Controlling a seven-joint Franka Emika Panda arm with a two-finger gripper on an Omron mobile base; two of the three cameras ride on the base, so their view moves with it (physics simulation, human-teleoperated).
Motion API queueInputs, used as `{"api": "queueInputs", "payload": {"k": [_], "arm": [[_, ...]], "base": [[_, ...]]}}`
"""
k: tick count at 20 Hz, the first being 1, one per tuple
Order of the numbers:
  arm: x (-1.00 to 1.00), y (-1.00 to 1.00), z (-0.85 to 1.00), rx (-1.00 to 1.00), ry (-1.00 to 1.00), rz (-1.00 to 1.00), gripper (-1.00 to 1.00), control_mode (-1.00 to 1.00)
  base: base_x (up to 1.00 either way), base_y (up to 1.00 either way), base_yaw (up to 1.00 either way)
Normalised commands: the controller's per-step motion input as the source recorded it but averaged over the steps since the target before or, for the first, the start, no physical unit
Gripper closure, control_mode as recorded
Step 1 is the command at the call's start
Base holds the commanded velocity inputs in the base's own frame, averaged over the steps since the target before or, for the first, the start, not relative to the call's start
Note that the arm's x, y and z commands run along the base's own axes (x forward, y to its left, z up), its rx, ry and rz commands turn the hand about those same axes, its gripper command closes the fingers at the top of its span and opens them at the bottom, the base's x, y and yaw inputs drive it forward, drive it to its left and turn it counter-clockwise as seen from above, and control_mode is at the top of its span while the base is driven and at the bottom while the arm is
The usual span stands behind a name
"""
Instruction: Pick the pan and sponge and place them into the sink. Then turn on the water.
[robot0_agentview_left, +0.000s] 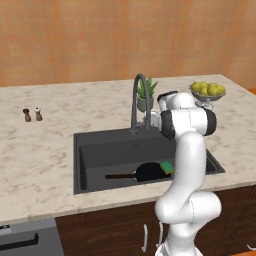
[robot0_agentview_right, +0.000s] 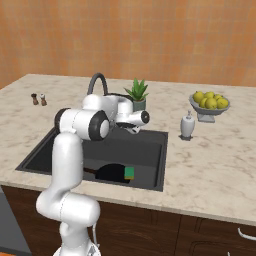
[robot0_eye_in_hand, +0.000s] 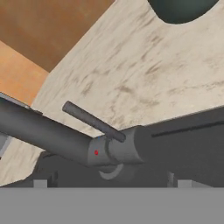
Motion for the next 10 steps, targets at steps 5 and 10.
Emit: {"api": "queueInputs", "payload": {"k": [5, 10], "arm": [[0.31, 0.0, -0.09, 0.0, 0.0, 0.0, -1.0, -1.0], [0.21, 0.07, -0.14, 0.0, 0.0, 0.0, -1.0, -1.0]], "base": [[0.0, 0.0, 0.0], [0.0, 0.0, 0.0]]}}
